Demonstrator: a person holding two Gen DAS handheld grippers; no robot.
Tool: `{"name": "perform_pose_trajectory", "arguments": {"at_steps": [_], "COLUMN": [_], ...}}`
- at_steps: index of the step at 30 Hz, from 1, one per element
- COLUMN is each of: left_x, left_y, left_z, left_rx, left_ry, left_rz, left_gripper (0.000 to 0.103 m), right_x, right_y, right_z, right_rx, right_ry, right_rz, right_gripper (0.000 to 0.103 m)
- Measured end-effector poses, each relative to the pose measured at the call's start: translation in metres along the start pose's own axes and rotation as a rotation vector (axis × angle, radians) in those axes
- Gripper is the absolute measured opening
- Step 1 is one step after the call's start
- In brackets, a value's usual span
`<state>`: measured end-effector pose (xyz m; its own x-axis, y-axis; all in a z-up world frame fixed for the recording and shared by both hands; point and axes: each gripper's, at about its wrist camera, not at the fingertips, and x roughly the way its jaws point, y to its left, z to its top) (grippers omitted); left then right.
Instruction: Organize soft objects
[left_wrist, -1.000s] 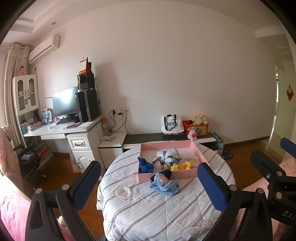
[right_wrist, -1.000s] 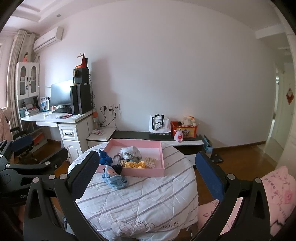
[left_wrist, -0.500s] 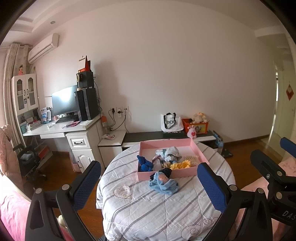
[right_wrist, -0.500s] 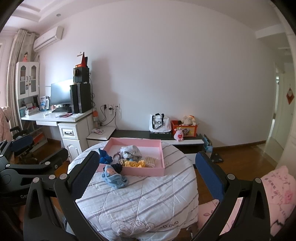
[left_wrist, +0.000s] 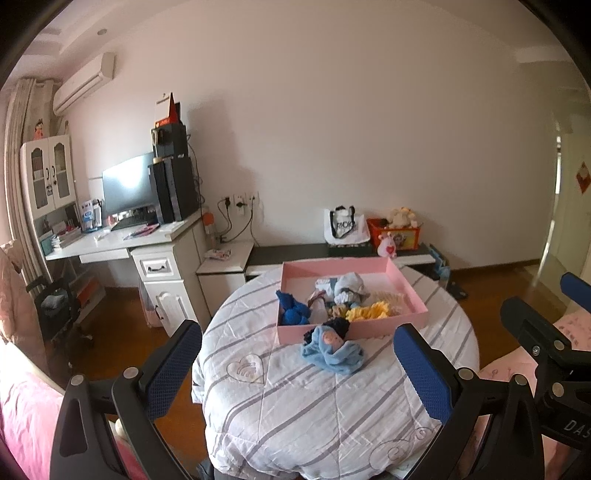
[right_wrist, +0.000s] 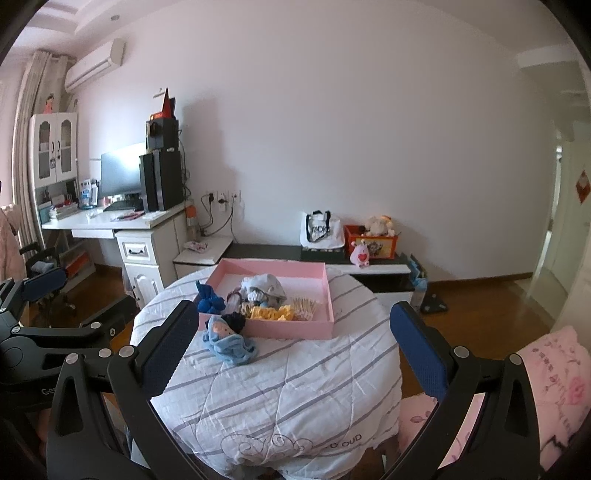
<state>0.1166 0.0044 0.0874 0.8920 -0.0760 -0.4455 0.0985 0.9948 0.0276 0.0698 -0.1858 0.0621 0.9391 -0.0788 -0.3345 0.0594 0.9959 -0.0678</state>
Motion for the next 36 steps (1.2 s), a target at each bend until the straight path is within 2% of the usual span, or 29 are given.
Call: {"name": "perform_pose_trajectory", "arguments": {"at_steps": [14,26,36], "left_x": [0.076,0.164,0.238], "left_y": [0.012,0.026,0.055], "left_z": [0.001,-0.008,-0.022], "left_rx": [-0.008,-0.015,-0.058], "left_ry": [0.171,0.321,0.427], "left_rz": [0.023,0.051,0.072], "left_gripper": [0.103,0.103,0.103], "right_x": [0.07,0.145,0.208], "right_y": [0.009,0.021,0.043], "right_z": [-0.015,-0.033,-0.047], "right_rx": [-0.009,-0.011,-0.025], "right_ry": [0.174,0.339,0.47], "right_rz": [0.04,0.086,0.105], "right_gripper": [0.103,0.103,0.103]}}
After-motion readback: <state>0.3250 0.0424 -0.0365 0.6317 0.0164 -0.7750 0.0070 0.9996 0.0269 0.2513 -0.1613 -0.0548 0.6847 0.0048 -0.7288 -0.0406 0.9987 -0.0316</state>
